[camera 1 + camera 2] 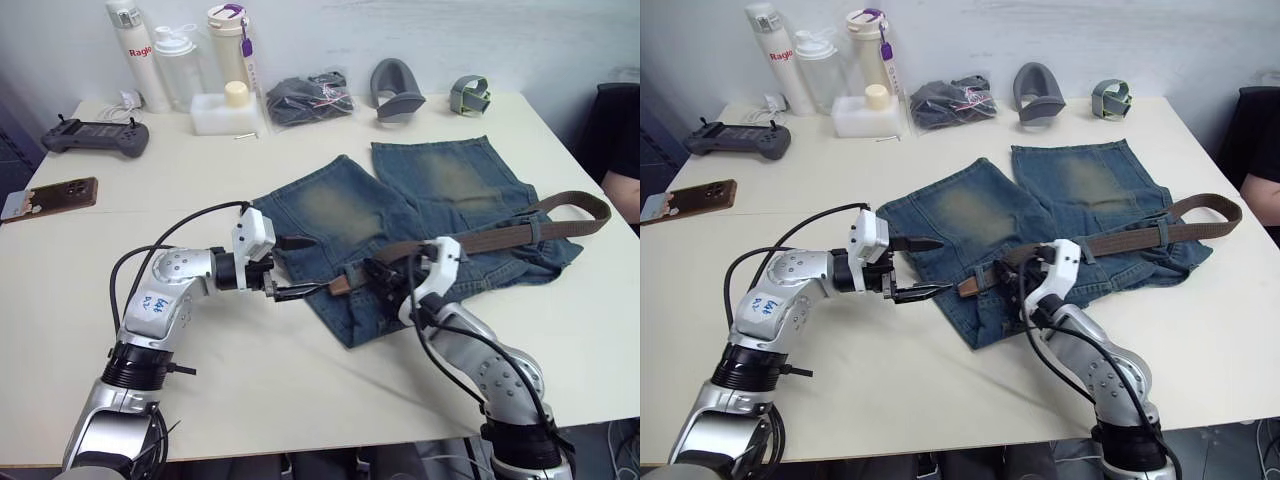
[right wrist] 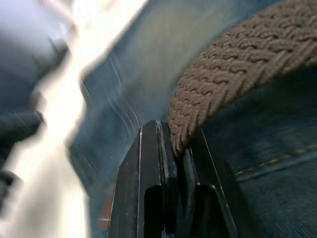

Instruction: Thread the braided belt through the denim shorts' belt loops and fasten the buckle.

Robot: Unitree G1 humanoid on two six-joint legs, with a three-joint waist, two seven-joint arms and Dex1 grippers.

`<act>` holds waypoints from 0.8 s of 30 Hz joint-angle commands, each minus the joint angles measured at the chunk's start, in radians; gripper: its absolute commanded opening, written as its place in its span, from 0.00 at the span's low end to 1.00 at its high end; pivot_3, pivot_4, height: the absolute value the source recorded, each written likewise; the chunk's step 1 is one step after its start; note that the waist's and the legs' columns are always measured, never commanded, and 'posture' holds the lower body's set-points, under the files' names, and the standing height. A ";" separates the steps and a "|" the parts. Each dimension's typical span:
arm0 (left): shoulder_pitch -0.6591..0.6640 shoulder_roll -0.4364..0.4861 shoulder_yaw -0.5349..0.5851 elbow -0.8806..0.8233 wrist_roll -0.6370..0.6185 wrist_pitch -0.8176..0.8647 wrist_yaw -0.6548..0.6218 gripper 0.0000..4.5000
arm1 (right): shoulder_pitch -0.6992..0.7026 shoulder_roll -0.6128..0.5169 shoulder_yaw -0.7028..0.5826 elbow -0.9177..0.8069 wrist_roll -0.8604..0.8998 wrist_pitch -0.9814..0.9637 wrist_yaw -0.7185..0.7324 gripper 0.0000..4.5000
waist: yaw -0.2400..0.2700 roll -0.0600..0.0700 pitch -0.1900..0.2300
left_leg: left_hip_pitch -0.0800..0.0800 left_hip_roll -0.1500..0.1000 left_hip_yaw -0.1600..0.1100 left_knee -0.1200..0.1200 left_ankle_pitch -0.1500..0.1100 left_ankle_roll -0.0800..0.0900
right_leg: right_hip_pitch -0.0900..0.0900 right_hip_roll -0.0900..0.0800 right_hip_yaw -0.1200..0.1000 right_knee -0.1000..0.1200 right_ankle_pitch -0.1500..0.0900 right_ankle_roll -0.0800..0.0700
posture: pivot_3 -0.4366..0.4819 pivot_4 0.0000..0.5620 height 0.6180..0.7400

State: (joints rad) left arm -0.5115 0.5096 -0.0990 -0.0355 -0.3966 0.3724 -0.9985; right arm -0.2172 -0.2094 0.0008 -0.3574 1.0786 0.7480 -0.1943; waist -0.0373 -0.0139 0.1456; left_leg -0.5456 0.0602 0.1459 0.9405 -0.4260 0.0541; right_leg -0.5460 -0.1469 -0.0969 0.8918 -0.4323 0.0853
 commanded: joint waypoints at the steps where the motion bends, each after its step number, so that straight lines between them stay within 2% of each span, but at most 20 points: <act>1: -0.016 -0.002 -0.001 -0.043 0.000 -0.007 -0.003 1.00 | 0.009 0.009 0.015 0.070 -0.026 0.070 -0.002 0.00 | 0.000 -0.001 -0.001 | 0.000 0.001 0.000 0.000 0.000 -0.001 | 0.000 0.000 -0.001 0.000 0.000 0.000 | 0.48 0.27 0.25; 4: -0.020 -0.001 -0.018 -0.034 0.018 -0.027 -0.015 1.00 | 0.021 -0.012 -0.011 0.022 0.007 0.124 0.004 0.26 | 0.004 -0.001 -0.001 | 0.000 0.001 0.000 0.000 -0.001 -0.002 | 0.000 -0.001 -0.003 0.000 0.000 -0.001 | 0.48 0.27 0.25; 6: -0.020 0.002 -0.038 -0.019 0.053 -0.074 -0.024 1.00 | 0.031 -0.007 -0.073 -0.020 0.084 0.131 -0.023 0.47 | 0.009 0.000 0.000 | -0.001 0.001 0.000 0.000 -0.001 -0.002 | 0.000 -0.001 -0.004 0.001 -0.001 -0.002 | 0.48 0.27 0.25; 10: -0.052 -0.001 -0.097 0.076 0.260 -0.368 0.047 1.00 | 0.052 -0.046 -0.152 -0.109 0.242 0.164 -0.088 0.93 | 0.019 0.003 0.001 | -0.002 0.001 0.000 0.001 -0.001 -0.002 | -0.001 -0.002 -0.006 0.002 -0.001 -0.002 | 0.48 0.27 0.25; 11: -0.067 -0.009 -0.112 0.109 0.319 -0.456 0.082 1.00 | 0.058 -0.078 -0.163 -0.144 0.284 0.180 -0.100 0.99 | 0.022 0.004 0.001 | -0.002 0.001 0.000 0.001 -0.001 -0.002 | -0.001 -0.003 -0.006 0.002 -0.001 -0.002 | 0.48 0.27 0.25; 13: -0.087 -0.026 -0.139 0.160 0.400 -0.601 0.128 1.00 | 0.072 -0.149 -0.180 -0.205 0.377 0.197 -0.126 0.99 | 0.035 0.005 0.002 | -0.003 0.000 0.000 0.003 -0.002 -0.001 | -0.001 -0.004 -0.006 0.002 -0.001 -0.002 | 0.48 0.27 0.25; 18: -0.104 -0.075 -0.172 0.238 0.502 -0.801 0.213 1.00 | 0.092 -0.353 -0.209 -0.292 0.538 0.205 -0.162 0.99 | 0.037 0.009 0.004 | -0.008 -0.001 0.000 0.004 -0.003 0.001 | -0.004 -0.005 -0.006 0.002 -0.001 -0.002 | 0.48 0.27 0.25; 24: -0.072 -0.090 -0.223 0.212 0.562 -0.875 0.230 1.00 | 0.163 -0.460 -0.264 -0.285 0.551 0.140 -0.190 0.99 | 0.038 0.009 0.004 | -0.008 0.001 -0.001 0.004 -0.003 0.001 | -0.004 -0.004 -0.009 0.001 0.000 -0.001 | 0.48 0.27 0.25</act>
State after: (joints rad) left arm -0.5890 0.4211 -0.3210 0.2080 0.1582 -0.4821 -0.7835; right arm -0.0634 -0.6552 -0.2355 -0.6233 1.6126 0.9172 -0.3806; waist 0.0009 -0.0048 0.1494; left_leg -0.5540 0.0608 0.1450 0.9450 -0.4291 0.0549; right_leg -0.5499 -0.1504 -0.1057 0.8925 -0.4326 0.0846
